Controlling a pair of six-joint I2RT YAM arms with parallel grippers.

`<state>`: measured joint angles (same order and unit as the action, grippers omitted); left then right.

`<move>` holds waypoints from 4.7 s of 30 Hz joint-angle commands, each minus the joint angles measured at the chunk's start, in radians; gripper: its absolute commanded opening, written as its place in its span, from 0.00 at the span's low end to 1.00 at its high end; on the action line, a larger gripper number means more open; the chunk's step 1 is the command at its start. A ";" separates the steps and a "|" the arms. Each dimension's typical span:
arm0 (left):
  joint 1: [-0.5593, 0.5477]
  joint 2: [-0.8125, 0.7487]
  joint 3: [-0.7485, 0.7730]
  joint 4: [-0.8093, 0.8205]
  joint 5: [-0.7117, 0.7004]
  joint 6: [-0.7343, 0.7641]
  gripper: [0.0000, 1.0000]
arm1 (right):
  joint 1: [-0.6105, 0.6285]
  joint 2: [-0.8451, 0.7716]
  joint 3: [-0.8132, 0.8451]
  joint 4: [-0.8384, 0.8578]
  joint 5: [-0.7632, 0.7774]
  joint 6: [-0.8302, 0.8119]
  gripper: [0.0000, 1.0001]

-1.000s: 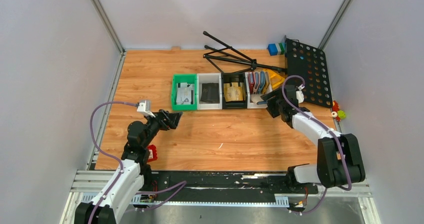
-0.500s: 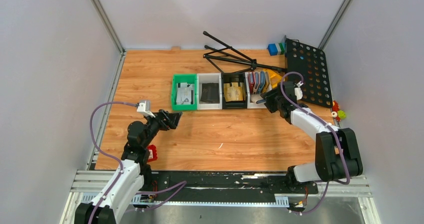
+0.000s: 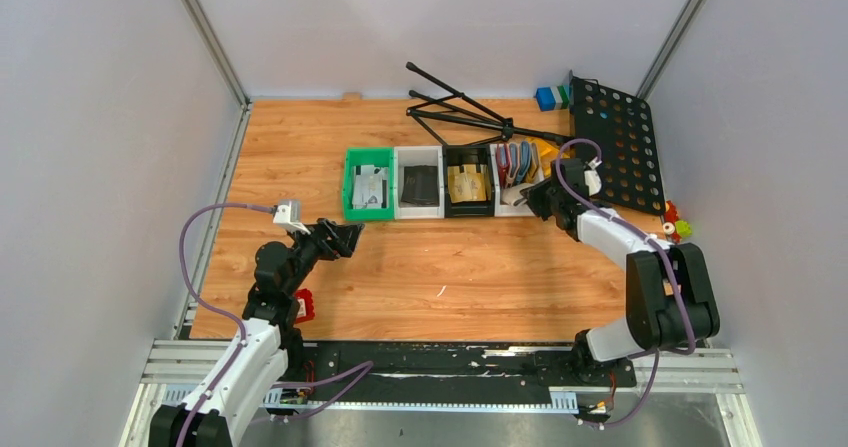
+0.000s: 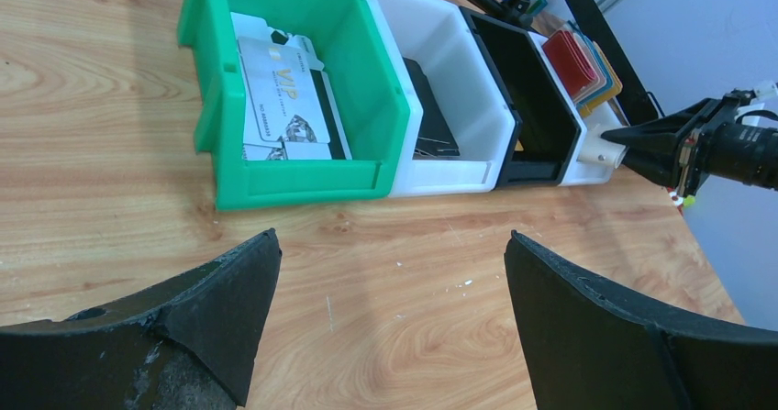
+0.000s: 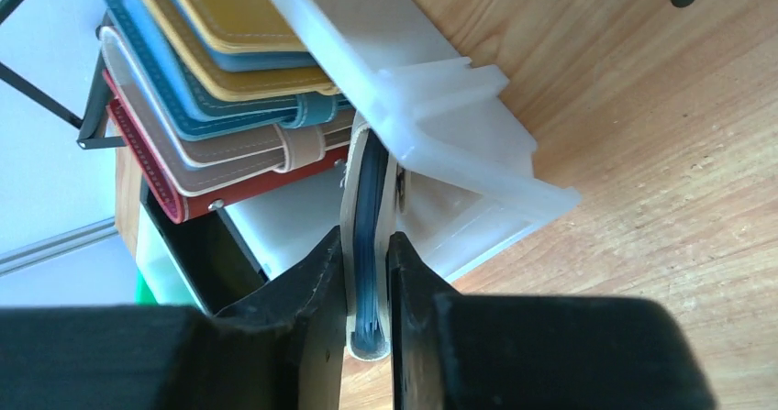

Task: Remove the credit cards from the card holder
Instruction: Pick up the card holder from the storage box, then open the card holder.

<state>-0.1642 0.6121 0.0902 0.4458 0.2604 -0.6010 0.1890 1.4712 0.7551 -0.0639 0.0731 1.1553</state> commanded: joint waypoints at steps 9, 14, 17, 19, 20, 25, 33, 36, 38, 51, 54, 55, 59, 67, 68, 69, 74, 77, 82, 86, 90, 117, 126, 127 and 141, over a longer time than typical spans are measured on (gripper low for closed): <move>-0.006 -0.003 0.010 0.026 0.008 -0.006 0.98 | 0.006 -0.255 0.081 -0.042 -0.045 -0.297 0.17; -0.007 -0.001 0.010 0.031 0.019 -0.006 0.98 | 0.006 -0.388 0.055 -0.061 -0.282 -0.561 0.19; -0.016 0.024 0.012 0.071 0.065 0.005 0.98 | 0.006 -0.466 0.001 -0.020 -0.509 -0.667 0.19; -0.033 0.056 0.016 0.119 0.112 0.010 0.97 | 0.005 -0.512 -0.038 0.019 -0.644 -0.702 0.19; -0.049 0.073 0.020 0.143 0.133 0.013 0.97 | 0.006 -0.535 -0.054 0.028 -0.684 -0.715 0.19; -0.220 0.131 0.057 0.178 0.060 0.106 0.95 | 0.006 -0.630 -0.094 -0.026 -0.685 -0.691 0.20; -0.697 0.181 0.145 0.155 -0.343 0.529 0.92 | 0.005 -0.573 0.037 -0.381 -0.600 -0.346 0.17; -0.750 0.227 0.138 0.256 -0.294 0.691 0.93 | 0.007 -0.577 0.050 -0.485 -0.583 -0.211 0.18; -0.784 0.258 0.103 0.369 -0.267 0.785 0.93 | 0.007 -0.596 0.015 -0.480 -0.592 -0.135 0.17; -0.921 0.479 0.261 0.412 -0.268 1.255 0.85 | 0.067 -0.672 -0.016 -0.484 -0.549 0.103 0.18; -0.927 0.497 0.279 0.429 -0.233 1.264 0.83 | 0.088 -0.677 -0.009 -0.493 -0.526 0.118 0.17; -0.933 0.503 0.286 0.427 -0.218 1.274 0.83 | 0.095 -0.676 -0.007 -0.493 -0.521 0.125 0.17; -0.968 0.530 0.336 0.373 -0.241 1.327 0.79 | 0.121 -0.676 -0.007 -0.483 -0.510 0.157 0.16; -1.009 0.593 0.430 0.269 -0.217 1.343 0.76 | 0.189 -0.676 -0.012 -0.461 -0.472 0.184 0.15; -1.014 0.602 0.439 0.260 -0.215 1.349 0.73 | 0.194 -0.674 -0.014 -0.460 -0.472 0.188 0.15; -1.019 0.612 0.449 0.246 -0.211 1.353 0.71 | 0.199 -0.674 -0.014 -0.458 -0.472 0.189 0.15; -1.041 0.659 0.493 0.187 -0.235 1.384 0.65 | 0.215 -0.683 -0.024 -0.453 -0.469 0.206 0.15; -1.042 0.676 0.506 0.191 -0.248 1.371 0.57 | 0.220 -0.694 -0.028 -0.449 -0.470 0.212 0.15; -1.044 0.706 0.534 0.200 -0.291 1.344 0.39 | 0.222 -0.708 -0.035 -0.432 -0.489 0.226 0.16; -1.046 0.718 0.548 0.202 -0.337 1.295 0.10 | 0.222 -0.717 -0.038 -0.409 -0.505 0.224 0.30; -1.046 0.699 0.527 0.219 -0.371 1.205 0.00 | 0.222 -0.737 -0.023 -0.432 -0.425 0.163 0.66; -0.989 0.431 0.667 -0.379 -0.512 0.141 0.00 | 0.399 -0.695 -0.030 -0.214 -0.552 -0.684 0.84; -0.989 0.429 0.659 -0.344 -0.470 0.178 0.00 | 0.441 -0.568 0.009 -0.232 -0.429 -0.657 0.74; -0.989 0.427 0.654 -0.338 -0.471 0.179 0.00 | 0.440 -0.559 0.011 -0.242 -0.413 -0.655 0.74; -0.989 0.356 0.615 -0.284 -0.534 0.247 0.00 | 0.434 -0.420 -0.007 -0.366 -0.212 -0.650 0.74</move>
<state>-1.1458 1.0355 0.6971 0.0479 -0.2432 -0.3767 0.6319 1.0122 0.7303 -0.3374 -0.3138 0.5190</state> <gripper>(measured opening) 0.030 0.735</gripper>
